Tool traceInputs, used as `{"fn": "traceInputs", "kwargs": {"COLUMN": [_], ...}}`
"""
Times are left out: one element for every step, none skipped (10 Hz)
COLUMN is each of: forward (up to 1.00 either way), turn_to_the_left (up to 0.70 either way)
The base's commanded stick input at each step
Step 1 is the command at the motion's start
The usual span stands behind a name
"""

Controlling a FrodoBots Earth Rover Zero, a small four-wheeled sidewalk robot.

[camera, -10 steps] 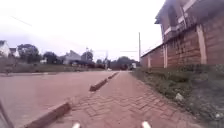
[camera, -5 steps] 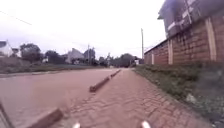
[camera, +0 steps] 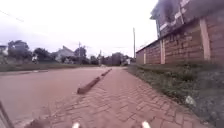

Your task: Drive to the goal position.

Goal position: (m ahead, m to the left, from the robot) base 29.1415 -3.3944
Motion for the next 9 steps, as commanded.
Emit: {"fn": "traceInputs", "kwargs": {"forward": [0.50,0.50,0.50,0.50,0.50,0.50,0.50,0.50,0.50], "turn_to_the_left": [-0.14,-0.48,-0.50,-0.50,-0.50,-0.47,0.14,0.09,0.03]}}
